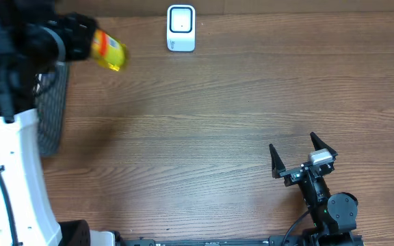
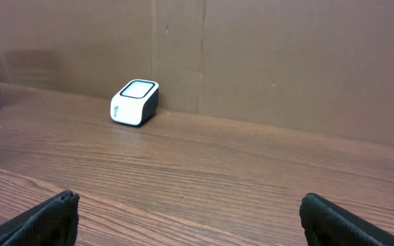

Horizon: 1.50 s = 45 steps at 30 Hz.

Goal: Scan the item barcode
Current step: 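Lift the yellow bottle out and carry it toward the scanner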

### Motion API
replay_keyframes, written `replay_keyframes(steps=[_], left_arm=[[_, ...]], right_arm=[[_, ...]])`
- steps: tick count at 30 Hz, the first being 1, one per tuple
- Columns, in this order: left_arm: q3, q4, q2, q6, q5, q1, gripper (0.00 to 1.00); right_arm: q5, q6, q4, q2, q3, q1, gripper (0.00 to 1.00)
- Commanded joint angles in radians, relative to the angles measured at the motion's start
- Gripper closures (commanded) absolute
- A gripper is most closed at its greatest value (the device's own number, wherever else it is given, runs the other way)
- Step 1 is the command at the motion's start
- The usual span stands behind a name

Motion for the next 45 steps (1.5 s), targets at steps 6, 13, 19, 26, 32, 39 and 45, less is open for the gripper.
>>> replay_keyframes(steps=[6, 13, 19, 26, 32, 39, 45], left_arm=[[-0.004, -0.095, 0.038, -0.243, -0.368, -0.262, 0.87], [-0.005, -0.146, 0.126, -0.41, -0.315, -0.386, 0.89], [-0.005, -0.149, 0.241, -0.437, -0.127, -0.422, 0.84], [-0.005, -0.177, 0.362, -0.402, -0.098, -0.45, 0.94], [-0.005, -0.131, 0.389, 0.107, 0.176, -0.479, 0.96], [-0.003, -0.167, 0.388, 0.515, 0.38, -0.47, 0.96], [-0.004, -0.146, 0.389, 0.577, 0.363, -0.481, 0.85]], right_arm=[[0.006, 0.002, 0.003, -0.009, -0.01, -0.003, 0.0], [0.006, 0.002, 0.003, -0.009, -0.011, -0.003, 0.0], [0.006, 0.002, 0.003, -0.009, -0.011, -0.003, 0.0], [0.006, 0.002, 0.003, -0.009, -0.011, -0.003, 0.0], [0.006, 0.002, 0.003, -0.009, -0.011, -0.003, 0.0], [0.006, 0.002, 0.003, -0.009, -0.01, -0.003, 0.0], [0.006, 0.002, 0.003, -0.009, -0.011, -0.003, 0.0]])
